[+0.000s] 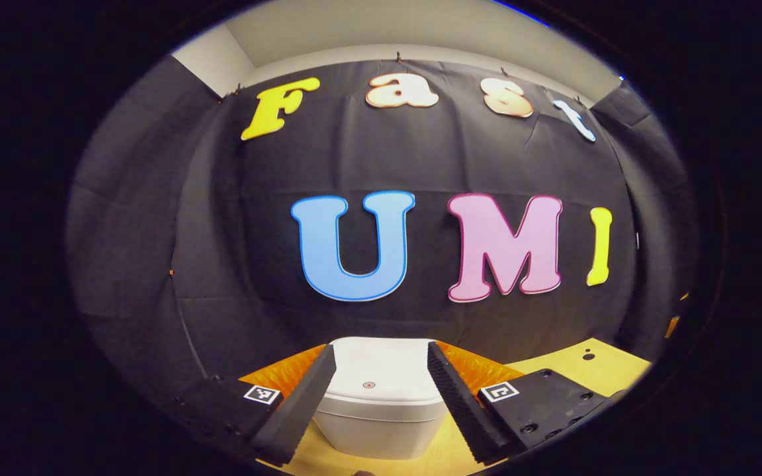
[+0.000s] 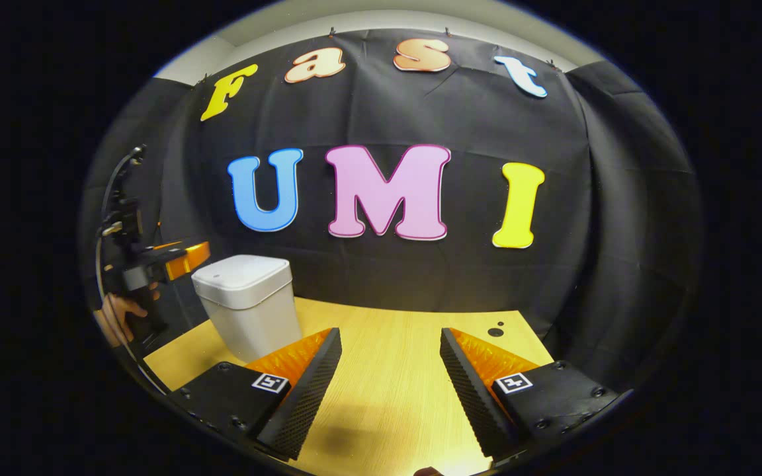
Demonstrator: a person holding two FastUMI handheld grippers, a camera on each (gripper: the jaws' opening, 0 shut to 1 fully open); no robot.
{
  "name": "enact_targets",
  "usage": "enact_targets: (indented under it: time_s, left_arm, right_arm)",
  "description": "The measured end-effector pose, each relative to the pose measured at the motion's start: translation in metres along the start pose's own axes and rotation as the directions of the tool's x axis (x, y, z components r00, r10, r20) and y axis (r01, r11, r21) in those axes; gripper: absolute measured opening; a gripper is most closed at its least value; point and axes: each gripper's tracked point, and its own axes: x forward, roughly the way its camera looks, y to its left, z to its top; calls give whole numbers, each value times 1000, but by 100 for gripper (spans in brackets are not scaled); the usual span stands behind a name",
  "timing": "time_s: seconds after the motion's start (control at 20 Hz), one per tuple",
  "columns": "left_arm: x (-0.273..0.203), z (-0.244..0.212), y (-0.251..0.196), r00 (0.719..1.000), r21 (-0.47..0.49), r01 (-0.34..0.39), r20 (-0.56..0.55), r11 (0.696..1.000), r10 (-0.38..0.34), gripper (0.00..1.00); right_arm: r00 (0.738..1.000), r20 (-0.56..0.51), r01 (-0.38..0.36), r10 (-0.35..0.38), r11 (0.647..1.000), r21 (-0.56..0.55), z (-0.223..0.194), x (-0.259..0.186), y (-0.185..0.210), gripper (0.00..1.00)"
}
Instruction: Press the lid of the desktop garbage bin to open it, pick up the crumpled paper on the desktop and throw it into the bin, then pick up the pop can on the desktop and drop it into the bin, and finally close the garbage bin lid.
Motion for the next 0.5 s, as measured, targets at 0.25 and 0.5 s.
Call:
enact_targets:
  time_s: [0.25,0.5]
  left_arm:
    - [-86,38,-49,994,12,89,65,996,-90,94]
    - [-115,52,-74,982,-8,158,108,987,-156,94]
  right_arm:
    - [993,119,13,-16,1000,27,21,-24,24,97]
    - [983,181,22,-21,1000,-5,30,-46,36,97]
